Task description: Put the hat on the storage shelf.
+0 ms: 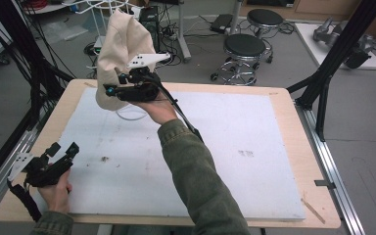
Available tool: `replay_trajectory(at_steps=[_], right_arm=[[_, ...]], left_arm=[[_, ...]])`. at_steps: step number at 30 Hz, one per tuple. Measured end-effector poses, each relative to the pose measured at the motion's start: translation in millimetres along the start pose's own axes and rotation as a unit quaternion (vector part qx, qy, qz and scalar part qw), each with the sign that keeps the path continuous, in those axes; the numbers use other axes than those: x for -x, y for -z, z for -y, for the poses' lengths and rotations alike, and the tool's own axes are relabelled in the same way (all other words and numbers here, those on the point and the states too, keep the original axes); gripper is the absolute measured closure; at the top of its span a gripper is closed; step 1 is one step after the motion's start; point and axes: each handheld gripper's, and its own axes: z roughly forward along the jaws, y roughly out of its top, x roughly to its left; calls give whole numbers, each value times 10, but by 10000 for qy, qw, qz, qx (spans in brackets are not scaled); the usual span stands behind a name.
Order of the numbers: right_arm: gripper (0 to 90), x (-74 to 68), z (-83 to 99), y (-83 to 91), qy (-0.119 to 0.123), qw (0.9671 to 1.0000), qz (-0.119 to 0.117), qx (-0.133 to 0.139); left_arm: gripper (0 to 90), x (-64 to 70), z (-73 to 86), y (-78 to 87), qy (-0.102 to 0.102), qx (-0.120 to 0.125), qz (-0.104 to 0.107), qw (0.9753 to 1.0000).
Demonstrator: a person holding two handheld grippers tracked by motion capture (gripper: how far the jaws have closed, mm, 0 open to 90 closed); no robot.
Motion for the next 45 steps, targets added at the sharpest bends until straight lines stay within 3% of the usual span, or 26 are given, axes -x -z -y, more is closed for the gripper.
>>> replay_trajectory(at_steps=[4,9,13,16,25,33,45], right_arm=[[498,-15,-3,7,-55,9999,86,-1],[371,-35,13,33,-102,9992,376,43],[299,-29,69,124,-221,9965,755,296],[249,1,105,202,-322,9944,968,266],[188,24,280,637,-639,9862,1472,403],[186,-25,450,1070,-640,9833,1653,416],[186,-125,708,1745,-751,9723,2116,647]], left_arm=[[206,0,-1,3,8,12,5,10000],[206,5,-4,4,11,21,4,10000],[206,6,-6,7,8,28,9,10000],[206,7,-6,5,17,28,9,10000],[207,29,-7,4,-12,24,23,10000],[206,42,-3,-2,-42,-8,28,10000],[206,72,7,-26,-96,-64,54,9999]])
